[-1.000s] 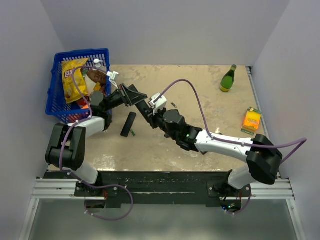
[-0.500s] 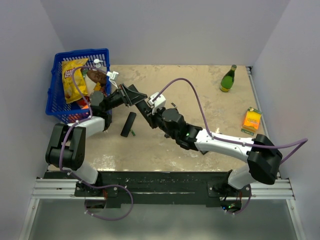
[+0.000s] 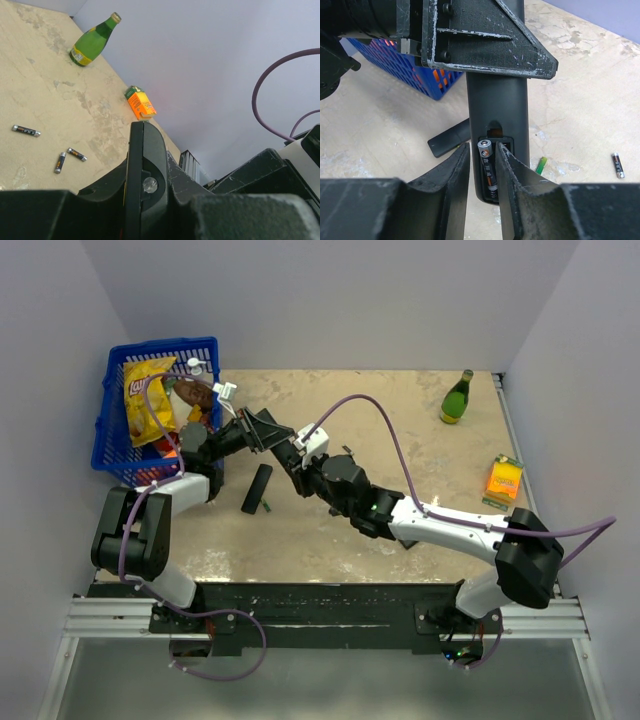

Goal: Load the batteries into the remote control

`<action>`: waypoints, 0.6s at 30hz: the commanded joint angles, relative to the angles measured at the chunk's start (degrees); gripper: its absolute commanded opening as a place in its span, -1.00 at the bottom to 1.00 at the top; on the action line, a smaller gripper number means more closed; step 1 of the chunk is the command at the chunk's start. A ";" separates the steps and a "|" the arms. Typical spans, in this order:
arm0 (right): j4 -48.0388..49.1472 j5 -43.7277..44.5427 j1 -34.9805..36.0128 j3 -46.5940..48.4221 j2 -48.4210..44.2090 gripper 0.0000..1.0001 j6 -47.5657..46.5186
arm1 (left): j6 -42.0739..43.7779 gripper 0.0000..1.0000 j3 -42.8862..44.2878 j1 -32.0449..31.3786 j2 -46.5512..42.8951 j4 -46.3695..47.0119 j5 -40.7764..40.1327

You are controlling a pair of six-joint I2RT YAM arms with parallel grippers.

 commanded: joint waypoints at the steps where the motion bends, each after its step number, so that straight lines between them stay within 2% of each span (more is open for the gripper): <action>1: 0.38 1.42 0.12 2.63 -0.72 -0.30 0.15 | -1.04 -1.00 -0.64 0.16 -0.52 4.31 0.42; 14: -4.70 3.08 0.12 7.10 -2.22 -0.12 -0.55 | -1.48 -1.00 -0.55 0.16 -0.43 5.10 0.69; 18: -10.15 6.41 0.04 11.05 -2.83 0.23 2.69 | -1.74 -1.00 -0.64 0.16 -0.43 5.54 0.78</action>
